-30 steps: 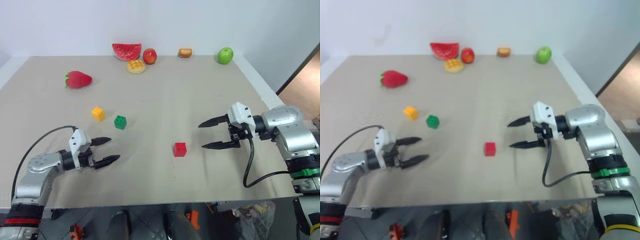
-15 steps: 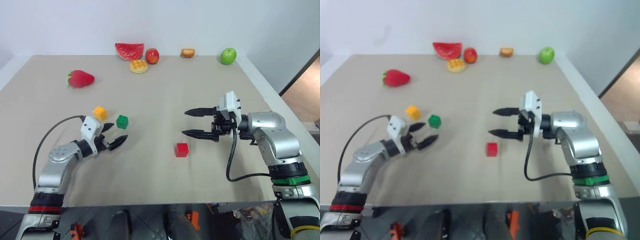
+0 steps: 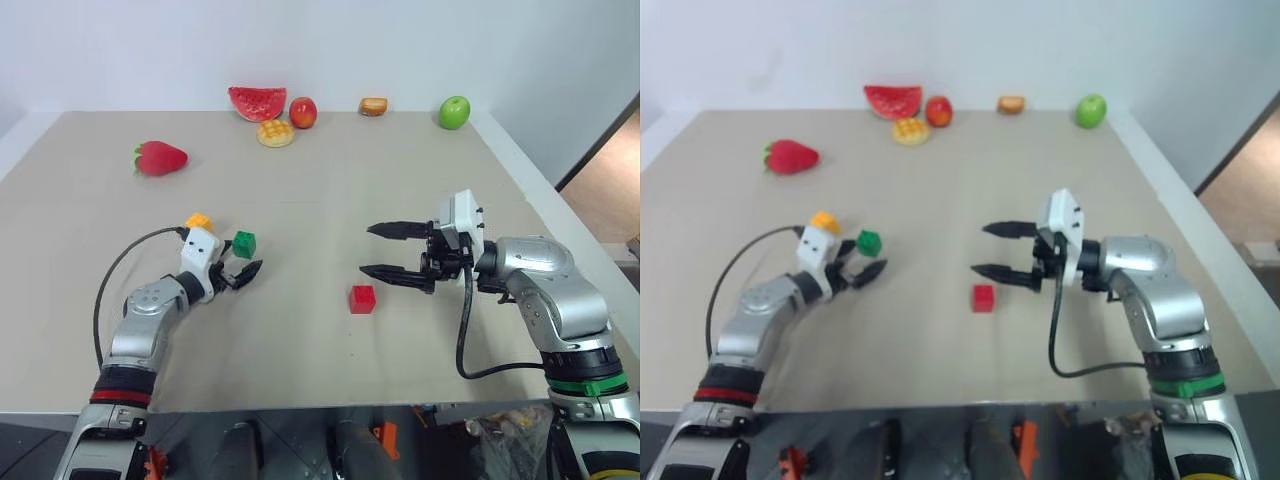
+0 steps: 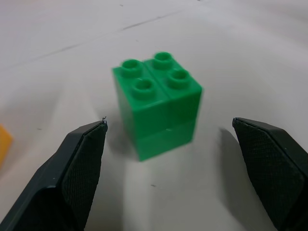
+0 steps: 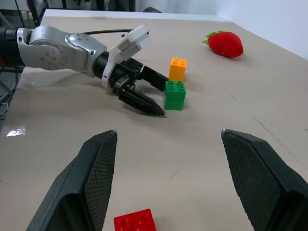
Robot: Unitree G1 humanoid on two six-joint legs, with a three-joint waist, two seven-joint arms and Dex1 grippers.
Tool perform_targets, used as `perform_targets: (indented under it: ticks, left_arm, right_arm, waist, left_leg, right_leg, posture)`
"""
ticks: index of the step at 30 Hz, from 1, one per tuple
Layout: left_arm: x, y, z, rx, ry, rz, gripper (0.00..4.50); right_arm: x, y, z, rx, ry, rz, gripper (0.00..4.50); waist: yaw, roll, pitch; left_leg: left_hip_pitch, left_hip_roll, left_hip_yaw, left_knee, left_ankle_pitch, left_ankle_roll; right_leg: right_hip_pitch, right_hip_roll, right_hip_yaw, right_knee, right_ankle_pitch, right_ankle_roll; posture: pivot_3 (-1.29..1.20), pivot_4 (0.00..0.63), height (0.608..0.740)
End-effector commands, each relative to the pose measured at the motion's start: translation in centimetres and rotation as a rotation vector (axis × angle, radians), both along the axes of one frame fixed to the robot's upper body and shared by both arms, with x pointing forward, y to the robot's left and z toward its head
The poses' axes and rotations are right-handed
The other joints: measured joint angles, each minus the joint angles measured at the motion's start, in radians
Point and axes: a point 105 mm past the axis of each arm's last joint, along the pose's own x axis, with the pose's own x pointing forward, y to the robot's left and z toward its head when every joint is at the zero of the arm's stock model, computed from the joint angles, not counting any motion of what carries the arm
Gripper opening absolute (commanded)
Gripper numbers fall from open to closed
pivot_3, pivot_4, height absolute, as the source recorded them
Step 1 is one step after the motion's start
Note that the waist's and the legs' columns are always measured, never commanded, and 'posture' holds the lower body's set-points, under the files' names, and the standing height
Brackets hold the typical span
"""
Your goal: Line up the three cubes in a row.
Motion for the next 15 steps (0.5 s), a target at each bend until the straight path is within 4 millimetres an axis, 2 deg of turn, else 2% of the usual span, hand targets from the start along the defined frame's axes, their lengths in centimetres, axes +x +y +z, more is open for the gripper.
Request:
perform_targets:
  ticks: [1, 9, 12, 15]
  left_arm:
    - [0.9, 0.2, 1.3, 0.002, -0.052, 0.042, 4.34]
    - [1.9, 0.4, 2.1, -0.048, -0.053, 0.101, 4.34]
    - [2.0, 0.3, 2.6, -0.083, -0.058, 0.107, 3.64]
    - [1.7, 0.0, 2.6, -0.086, -0.06, 0.091, 2.57]
  right_arm:
    - [-0.6, 0.1, 1.2, 0.027, -0.049, 0.006, 3.58]
    - [-0.8, 0.1, 0.8, 0.016, -0.047, 0.006, 3.58]
    - [-0.9, 0.1, 0.4, 0.005, -0.038, 0.014, 3.63]
    - [-1.0, 0.1, 0.3, 0.002, -0.035, 0.016, 3.63]
  waist:
    - [0.0, 0.0, 0.0]
    - [0.0, 0.0, 0.0]
    - [0.0, 0.0, 0.0]
    - [-0.001, 0.0, 0.0]
  left_leg:
    - [0.0, 0.0, 0.0, 0.0, 0.0, 0.0]
    - [0.0, 0.0, 0.0, 0.0, 0.0, 0.0]
    - [0.0, 0.0, 0.0, 0.0, 0.0, 0.0]
    - [0.0, 0.0, 0.0, 0.0, 0.0, 0.0]
  right_leg:
    - [0.0, 0.0, 0.0, 0.0, 0.0, 0.0]
    - [0.0, 0.001, 0.0, 0.0, 0.001, 0.001]
    - [0.0, 0.001, 0.0, 0.0, 0.001, 0.001]
    - [0.0, 0.001, 0.0, 0.0, 0.001, 0.001]
  posture:
    - [0.0, 0.15, 0.74]
    - [0.0, 0.15, 0.74]
    - [0.0, 0.15, 0.74]
    - [0.0, 0.15, 0.74]
